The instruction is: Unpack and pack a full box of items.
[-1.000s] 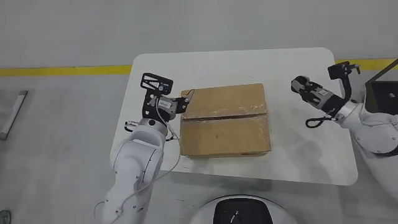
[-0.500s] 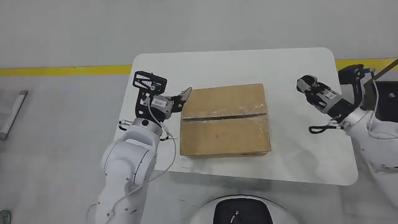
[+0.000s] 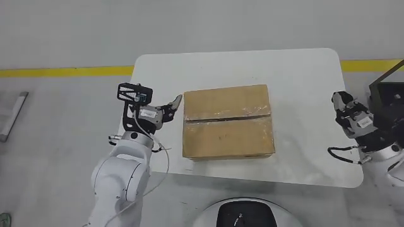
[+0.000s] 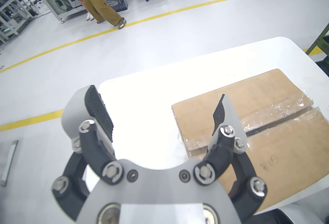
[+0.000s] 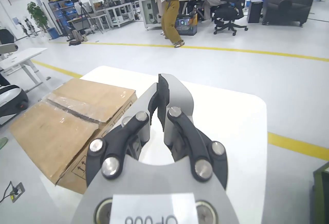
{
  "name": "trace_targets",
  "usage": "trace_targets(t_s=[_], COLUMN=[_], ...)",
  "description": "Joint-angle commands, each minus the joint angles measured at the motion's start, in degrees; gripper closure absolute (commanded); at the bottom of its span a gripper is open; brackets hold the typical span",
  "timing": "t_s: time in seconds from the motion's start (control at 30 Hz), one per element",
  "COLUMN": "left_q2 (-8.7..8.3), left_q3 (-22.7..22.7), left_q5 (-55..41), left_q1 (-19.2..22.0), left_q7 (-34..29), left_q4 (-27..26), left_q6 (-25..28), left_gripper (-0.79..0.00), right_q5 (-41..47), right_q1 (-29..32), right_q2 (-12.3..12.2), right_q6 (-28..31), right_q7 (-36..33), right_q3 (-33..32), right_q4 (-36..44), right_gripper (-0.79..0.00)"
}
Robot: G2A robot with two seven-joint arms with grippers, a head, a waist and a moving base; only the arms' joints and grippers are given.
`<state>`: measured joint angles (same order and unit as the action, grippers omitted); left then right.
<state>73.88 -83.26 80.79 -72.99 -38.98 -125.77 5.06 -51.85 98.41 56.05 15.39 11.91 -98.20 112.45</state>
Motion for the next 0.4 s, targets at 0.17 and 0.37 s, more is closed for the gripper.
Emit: trace_targets(t_s=[0.17,0.37], left_q2=[-0.14,-0.14], left_q3=[-1.13,-1.09], left_q5=[-0.28,-0.26], left_q1=[-2.54,-2.45], left_q7=[0.23,0.23], left_q4=[-1.59,-1.53], left_q6=[0.27,0.26], left_gripper=[-0.785,-0.785], right_q5=[-0.89,-0.87], right_q1=[1.09,1.07], right_q2=[0.03,0.02], right_q6=[-0.1,-0.08], right_q7=[0.03,0.03], right_q3=[-0.66,-0.64], right_q4=[0.64,0.62], right_gripper=[-0.136,-0.511])
